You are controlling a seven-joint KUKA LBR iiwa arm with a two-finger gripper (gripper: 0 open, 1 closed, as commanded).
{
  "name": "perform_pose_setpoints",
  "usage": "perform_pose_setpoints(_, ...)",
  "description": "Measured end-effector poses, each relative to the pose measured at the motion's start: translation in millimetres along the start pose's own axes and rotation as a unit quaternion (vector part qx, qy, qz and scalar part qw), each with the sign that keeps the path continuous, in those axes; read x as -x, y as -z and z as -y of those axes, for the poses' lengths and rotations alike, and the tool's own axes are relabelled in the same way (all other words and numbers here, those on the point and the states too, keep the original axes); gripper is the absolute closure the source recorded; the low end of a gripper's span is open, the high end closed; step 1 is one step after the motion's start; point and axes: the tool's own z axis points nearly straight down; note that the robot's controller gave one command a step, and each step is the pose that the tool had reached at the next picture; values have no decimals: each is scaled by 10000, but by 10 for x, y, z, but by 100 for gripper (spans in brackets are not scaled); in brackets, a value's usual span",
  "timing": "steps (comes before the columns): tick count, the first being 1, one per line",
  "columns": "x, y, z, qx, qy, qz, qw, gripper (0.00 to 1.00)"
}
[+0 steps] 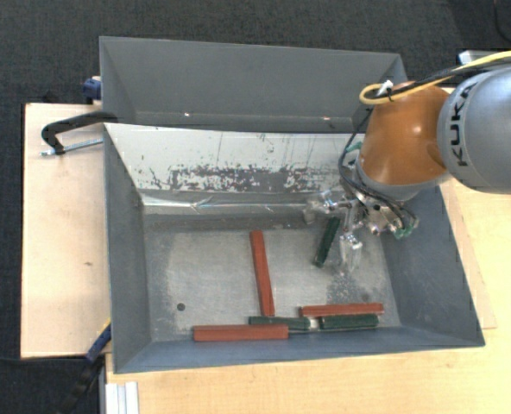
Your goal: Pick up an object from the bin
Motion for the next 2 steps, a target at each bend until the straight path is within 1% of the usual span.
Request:
perform_pose_setpoints(1, -63, 61, 294, -5, -1157, 12, 9933, 0)
perform_pose_setpoints(2, 90, 29, 10, -8, -880, -4, 9961, 0)
